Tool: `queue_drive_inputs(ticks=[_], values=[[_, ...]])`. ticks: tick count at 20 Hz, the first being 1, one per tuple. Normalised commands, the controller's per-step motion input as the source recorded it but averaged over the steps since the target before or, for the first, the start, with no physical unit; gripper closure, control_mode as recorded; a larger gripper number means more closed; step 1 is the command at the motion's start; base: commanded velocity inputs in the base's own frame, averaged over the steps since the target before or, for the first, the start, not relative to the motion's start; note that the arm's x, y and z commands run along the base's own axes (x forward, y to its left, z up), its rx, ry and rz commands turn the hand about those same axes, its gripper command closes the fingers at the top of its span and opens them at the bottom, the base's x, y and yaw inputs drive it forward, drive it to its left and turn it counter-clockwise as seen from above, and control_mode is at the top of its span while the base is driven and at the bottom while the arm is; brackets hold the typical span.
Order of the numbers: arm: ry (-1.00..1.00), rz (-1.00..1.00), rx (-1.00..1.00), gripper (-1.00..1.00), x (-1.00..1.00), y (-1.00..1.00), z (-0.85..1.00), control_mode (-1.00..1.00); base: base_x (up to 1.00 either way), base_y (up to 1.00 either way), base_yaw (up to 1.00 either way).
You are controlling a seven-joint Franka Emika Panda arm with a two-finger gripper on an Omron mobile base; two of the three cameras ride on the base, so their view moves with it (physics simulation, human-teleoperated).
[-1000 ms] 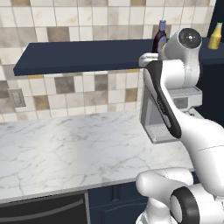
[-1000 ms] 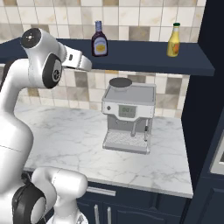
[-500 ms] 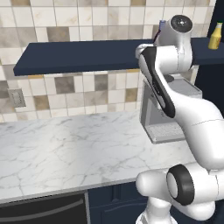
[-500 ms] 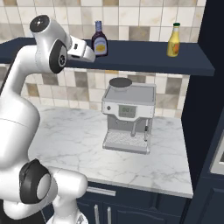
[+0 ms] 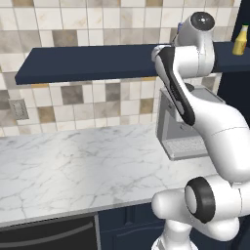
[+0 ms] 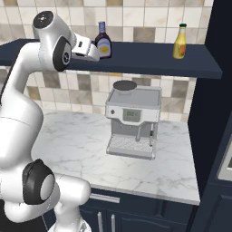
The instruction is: Take 2 condiments from the cabinet and move them on the counter near the stove.Make sure the condiments are lined up with each other, next to each other.
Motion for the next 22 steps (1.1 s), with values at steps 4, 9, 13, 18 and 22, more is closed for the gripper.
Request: queue_drive_inputs(ticks=[4, 9, 13, 18, 22], values=[[-0.13, -0.02, -0.01, -1.00, 0.12, -0.01, 0.00, -1.00, 0.00, 0.00, 0.00], [-0.11, -0.03, -0.01, -1.00, 0.16, -0.06, 0.00, -1.00, 0.00, 0.00, 0.00], [-0.06, -0.03, -0.01, -1.00, 0.10, -0.12, 0.03, -1.00, 0.00, 0.00, 0.00], [-0.03, -0.03, -0.02, -1.00, 0.14, -0.08, 0.12, -1.00, 0.00, 0.00, 0.00], [0.00, -0.03, -0.01, -1.00, 0.21, -0.06, 0.18, -1.00, 0.00, 0.00, 0.00]])
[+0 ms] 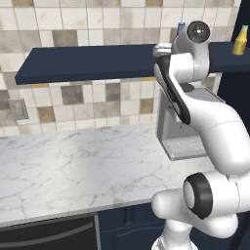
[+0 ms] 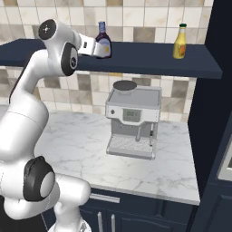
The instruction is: Take 2 condiments from the cabinet and move them on the counter near the stove.Make sure the condiments are lined up with each other, next to each other.
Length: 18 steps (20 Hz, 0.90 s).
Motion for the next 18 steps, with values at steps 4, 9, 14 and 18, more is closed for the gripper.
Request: queue_drive_inputs(ticks=[4, 9, 14, 18], values=[[0.01, -0.02, -0.01, -1.00, 0.28, -0.02, 0.17, -1.00, 0.00, 0.00, 0.00], [0.00, -0.03, -0.01, -1.00, 0.28, -0.04, 0.04, -1.00, 0.00, 0.00, 0.00], [0.00, -0.06, -0.01, -1.00, 0.24, -0.03, 0.00, -1.00, 0.00, 0.00, 0.00], [0.02, -0.07, 0.00, -1.00, 0.17, 0.00, 0.00, -1.00, 0.00, 0.00, 0.00]])
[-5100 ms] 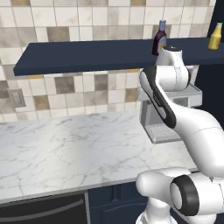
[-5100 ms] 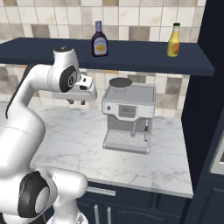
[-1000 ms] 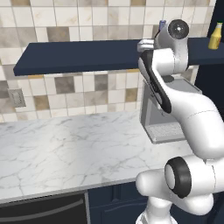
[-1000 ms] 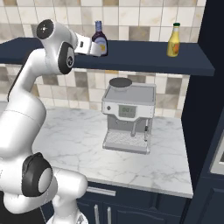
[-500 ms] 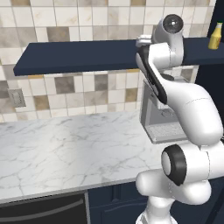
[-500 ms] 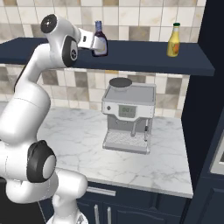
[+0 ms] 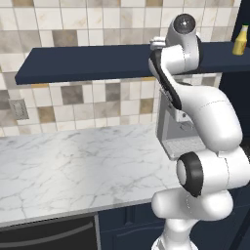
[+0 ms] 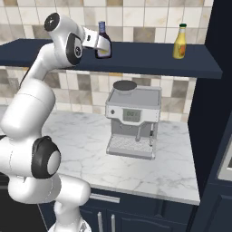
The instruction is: Take 2 condiments from the cabinet and move them on the counter near the stove.Make sure the condiments are lined up with each other, next to each other.
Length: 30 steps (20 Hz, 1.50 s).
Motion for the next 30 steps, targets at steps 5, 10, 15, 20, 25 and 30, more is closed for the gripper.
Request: queue_drive_inputs(ticks=[5, 10, 15, 20, 25, 30], values=[[0.04, -0.06, 0.00, -1.00, 0.07, 0.00, 0.00, -1.00, 0.00, 0.00, 0.00], [0.01, -0.04, 0.00, -1.00, 0.03, 0.00, 0.00, -1.00, 0.00, 0.00, 0.00], [0.00, -0.02, 0.00, -1.00, 0.00, -0.06, 0.00, -1.00, 0.00, 0.00, 0.00], [0.00, 0.00, 0.00, -1.00, 0.00, -0.13, 0.00, -1.00, 0.00, 0.00, 0.00], [0.00, 0.00, 0.00, 1.00, 0.00, -0.06, 0.00, -1.00, 0.00, 0.00, 0.00], [0.00, 0.00, 0.00, 1.00, 0.00, 0.00, 0.00, -1.00, 0.00, 0.00, 0.00]])
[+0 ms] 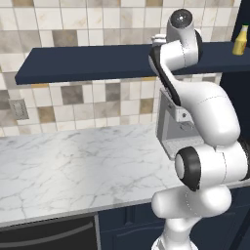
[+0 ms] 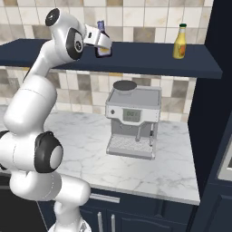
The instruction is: Take 2 condiments from the cabinet and move them on the counter near the stove.Make sure the condiments are lined up with each other, next to each other.
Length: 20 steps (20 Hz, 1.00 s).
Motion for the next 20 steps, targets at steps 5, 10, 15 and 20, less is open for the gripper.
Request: queue_drive_inputs(ticks=[5, 10, 15, 20], values=[[-0.01, 0.00, 0.00, 1.00, -0.05, 0.00, 0.00, -1.00, 0.00, 0.00, 0.00], [-0.10, 0.01, 0.02, 1.00, -0.47, 0.00, 0.04, -1.00, 0.00, 0.00, 0.00], [-0.09, 0.12, 0.05, 1.00, -0.53, 0.00, 0.01, -1.00, 0.00, 0.00, 0.00], [-0.04, 0.50, 0.04, 1.00, -0.53, 0.01, 0.00, -1.00, 0.00, 0.00, 0.00]])
